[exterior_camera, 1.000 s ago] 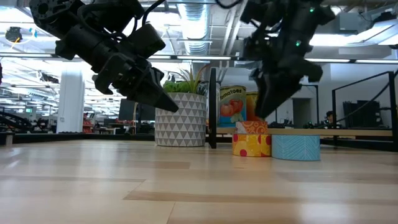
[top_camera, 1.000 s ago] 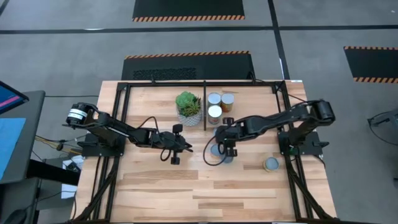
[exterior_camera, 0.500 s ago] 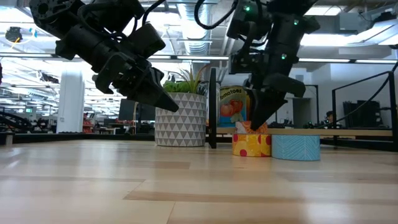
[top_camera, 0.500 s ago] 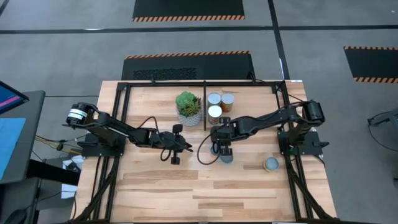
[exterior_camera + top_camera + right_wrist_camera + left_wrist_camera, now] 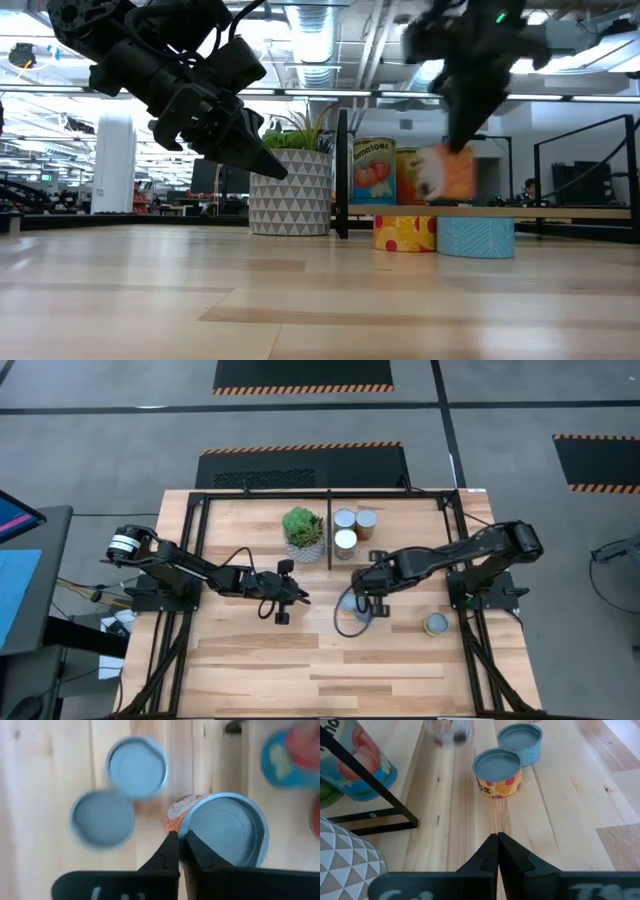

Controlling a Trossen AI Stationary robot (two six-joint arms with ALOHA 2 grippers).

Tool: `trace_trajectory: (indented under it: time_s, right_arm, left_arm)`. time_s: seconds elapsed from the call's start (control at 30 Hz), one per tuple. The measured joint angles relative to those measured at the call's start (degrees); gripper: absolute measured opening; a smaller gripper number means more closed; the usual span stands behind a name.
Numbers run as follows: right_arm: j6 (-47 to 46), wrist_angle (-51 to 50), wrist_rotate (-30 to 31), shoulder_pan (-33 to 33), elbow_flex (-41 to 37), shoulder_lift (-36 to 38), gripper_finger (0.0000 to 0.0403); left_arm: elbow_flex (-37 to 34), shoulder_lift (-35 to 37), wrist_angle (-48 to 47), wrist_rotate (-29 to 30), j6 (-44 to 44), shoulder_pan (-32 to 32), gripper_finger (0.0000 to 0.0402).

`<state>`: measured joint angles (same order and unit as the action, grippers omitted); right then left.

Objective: Pick and place cans onto a shelf
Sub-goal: Put the canned meatballs on the shelf

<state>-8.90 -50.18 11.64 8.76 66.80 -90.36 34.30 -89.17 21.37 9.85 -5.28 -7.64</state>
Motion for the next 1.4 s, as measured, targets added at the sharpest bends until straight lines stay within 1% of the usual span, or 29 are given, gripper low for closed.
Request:
trace_trajectory:
  time_s: [0.1,0.2,0.3,0.37,0.53,0.67,0.8,0.93,1.0,1.17,1.3,1.4]
  right_arm:
    - [-4.2,-8.2,0.0,1.3,0.4,3.5,0.0006]
    - [-8.7,-15.0,1.6,1.5,0.3,7.0,0.0010]
    - [-10.8,-17.7,6.5,0.2,-0.9,10.9,0.0017]
    - [-10.6,-18.1,7.5,-1.8,-2.6,13.2,0.0016]
    - [-4.6,-12.9,7.7,-10.8,-7.8,17.6,0.0007]
    - [2.7,-5.9,4.2,-19.4,-11.9,19.3,0.0015]
    - [8.4,-1.0,1.5,-26.9,-12.8,18.7,0.0019]
    - [14.0,3.2,-2.8,-32.5,-12.8,16.2,0.0013]
    - [16.2,5.0,-4.1,-34.5,-12.8,14.6,0.0013]
    - [19.3,7.2,-4.3,-38.4,-12.8,11.2,0.0025]
    - [19.5,8.9,-4.3,-40.0,-12.6,10.1,0.0032]
    - [19.5,9.4,-4.2,-40.0,-12.6,9.8,0.0040]
  left_arm:
    - [0.0,0.0,0.0,0.0,0.0,0.0,0.0000]
    - [0.0,0.0,0.0,0.0,0.0,0.0,0.0000]
    - [0.0,0.0,0.0,0.0,0.0,0.0,0.0000]
    - [0.0,0.0,0.0,0.0,0.0,0.0,0.0000]
    - [0.0,0.0,-0.3,0.0,0.0,0.0,0.0000]
    - [0.0,0.0,-0.5,0.0,0.0,0.0,0.0000]
    - [0.0,0.0,-0.5,0.0,0.0,0.0,0.0000]
    - [0.0,0.0,-0.5,0.0,0.0,0.0,0.0000]
    - [0.0,0.0,-0.5,0.0,0.0,0.0,0.0000]
    - [0.0,0.0,-0.5,0.0,0.0,0.0,0.0000]
    - [0.0,0.0,-0.5,0.0,0.0,0.0,0.0000]
    - [0.0,0.0,-0.5,0.0,0.0,0.0,0.0000]
